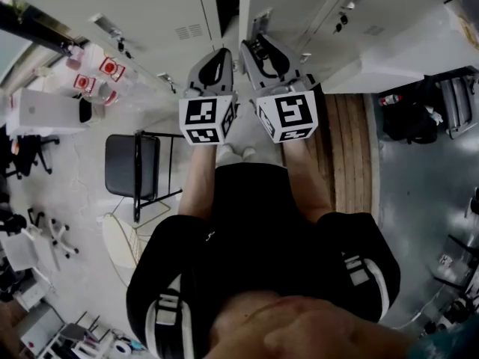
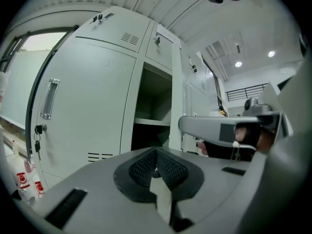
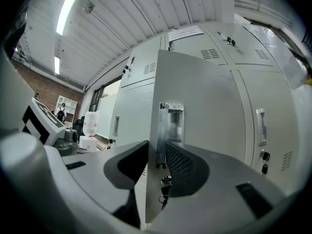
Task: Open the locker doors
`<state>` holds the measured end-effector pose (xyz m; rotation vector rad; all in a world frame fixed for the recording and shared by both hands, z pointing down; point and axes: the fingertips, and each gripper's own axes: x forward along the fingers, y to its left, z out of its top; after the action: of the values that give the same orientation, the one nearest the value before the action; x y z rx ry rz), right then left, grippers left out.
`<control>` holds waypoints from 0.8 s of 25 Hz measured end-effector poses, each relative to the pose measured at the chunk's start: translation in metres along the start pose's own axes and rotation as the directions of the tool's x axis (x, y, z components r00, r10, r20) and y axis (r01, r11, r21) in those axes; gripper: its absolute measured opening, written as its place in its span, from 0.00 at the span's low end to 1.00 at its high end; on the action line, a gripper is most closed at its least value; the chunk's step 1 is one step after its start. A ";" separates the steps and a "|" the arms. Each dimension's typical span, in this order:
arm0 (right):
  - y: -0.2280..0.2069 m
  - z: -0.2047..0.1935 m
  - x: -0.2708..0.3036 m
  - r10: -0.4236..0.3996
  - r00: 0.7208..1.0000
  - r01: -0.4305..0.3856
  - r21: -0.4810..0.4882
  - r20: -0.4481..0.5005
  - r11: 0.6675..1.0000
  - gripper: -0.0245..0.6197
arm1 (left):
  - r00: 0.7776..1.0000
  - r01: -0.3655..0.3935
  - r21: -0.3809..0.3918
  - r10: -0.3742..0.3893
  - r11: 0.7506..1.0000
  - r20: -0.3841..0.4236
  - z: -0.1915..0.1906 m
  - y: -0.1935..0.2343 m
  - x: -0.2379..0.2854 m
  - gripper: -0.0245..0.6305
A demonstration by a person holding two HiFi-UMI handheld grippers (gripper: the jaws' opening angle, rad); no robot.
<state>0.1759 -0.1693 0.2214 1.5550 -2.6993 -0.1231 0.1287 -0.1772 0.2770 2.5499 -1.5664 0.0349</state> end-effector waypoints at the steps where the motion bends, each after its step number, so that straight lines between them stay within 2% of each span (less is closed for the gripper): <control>1: -0.001 0.000 -0.003 -0.003 1.000 0.003 0.000 0.001 1.000 0.23 | 1.000 0.001 0.002 -0.001 1.000 0.000 0.000 -0.002 -0.001 0.05; 8: -0.006 0.001 -0.027 -0.028 1.000 0.028 0.001 0.011 1.000 0.23 | 1.000 -0.027 0.000 0.027 1.000 0.014 0.005 0.000 -0.008 0.05; 16: -0.011 0.001 -0.051 -0.061 0.998 0.061 0.010 -0.009 0.998 0.23 | 0.998 0.057 0.018 -0.057 0.998 0.006 0.001 -0.041 -0.005 0.05; 20: -0.013 0.001 -0.064 -0.066 0.998 0.066 0.008 -0.015 0.998 0.19 | 0.995 0.098 0.026 -0.098 0.995 0.003 -0.001 -0.063 -0.003 0.05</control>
<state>0.2191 -0.1201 0.2204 1.6409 -2.6424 -0.1013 0.1838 -0.1462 0.2704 2.6450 -1.4494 0.0387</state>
